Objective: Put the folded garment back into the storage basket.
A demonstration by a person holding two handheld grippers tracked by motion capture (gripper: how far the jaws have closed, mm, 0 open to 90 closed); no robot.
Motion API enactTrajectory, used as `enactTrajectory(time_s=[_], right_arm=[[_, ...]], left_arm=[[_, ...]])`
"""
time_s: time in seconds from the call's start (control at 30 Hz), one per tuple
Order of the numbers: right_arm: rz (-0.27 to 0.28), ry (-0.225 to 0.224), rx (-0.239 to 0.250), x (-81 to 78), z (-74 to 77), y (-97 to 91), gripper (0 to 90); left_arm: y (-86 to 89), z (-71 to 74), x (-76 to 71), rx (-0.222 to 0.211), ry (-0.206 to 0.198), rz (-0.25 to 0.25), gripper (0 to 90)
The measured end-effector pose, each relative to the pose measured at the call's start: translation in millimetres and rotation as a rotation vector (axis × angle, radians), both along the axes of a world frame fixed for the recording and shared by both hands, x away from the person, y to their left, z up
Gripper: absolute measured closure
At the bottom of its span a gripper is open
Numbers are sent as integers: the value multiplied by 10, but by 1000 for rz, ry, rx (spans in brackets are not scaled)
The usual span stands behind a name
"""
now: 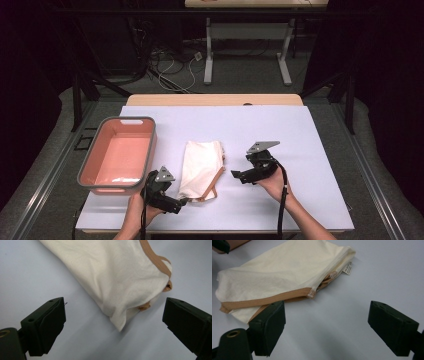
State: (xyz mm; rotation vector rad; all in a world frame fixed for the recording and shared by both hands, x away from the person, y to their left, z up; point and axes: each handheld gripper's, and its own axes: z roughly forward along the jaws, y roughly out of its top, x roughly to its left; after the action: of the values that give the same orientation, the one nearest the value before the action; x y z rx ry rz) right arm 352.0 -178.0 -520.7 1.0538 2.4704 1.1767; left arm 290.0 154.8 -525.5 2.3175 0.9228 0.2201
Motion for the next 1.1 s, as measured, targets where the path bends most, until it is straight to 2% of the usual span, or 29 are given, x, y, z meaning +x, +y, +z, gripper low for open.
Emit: enactTrajectory(time_s=[0.2, 0.33, 0.5, 0.67, 0.9, 1.1], right_arm=[[-1, -13, 2, -118, -7, -57, 106], [0, -17, -3, -192, -7, -102, 89], [3, -25, -5, -269, -15, -143, 70], [2, -36, 0, -326, -2, -178, 64], [-5, -47, 10, -390, -2, -247, 53], [-10, -52, 12, -454, -4, -306, 46]], left_arm=[[-91, 88, 108, 5, -12, -6, 19], [-195, 128, 177, 27, -30, -24, 15], [-290, 173, 274, 28, -34, -32, 6], [-324, 161, 386, 27, -46, -14, 7], [-331, 116, 545, 10, -25, 15, 4], [-341, 69, 673, 14, -8, 37, 2]])
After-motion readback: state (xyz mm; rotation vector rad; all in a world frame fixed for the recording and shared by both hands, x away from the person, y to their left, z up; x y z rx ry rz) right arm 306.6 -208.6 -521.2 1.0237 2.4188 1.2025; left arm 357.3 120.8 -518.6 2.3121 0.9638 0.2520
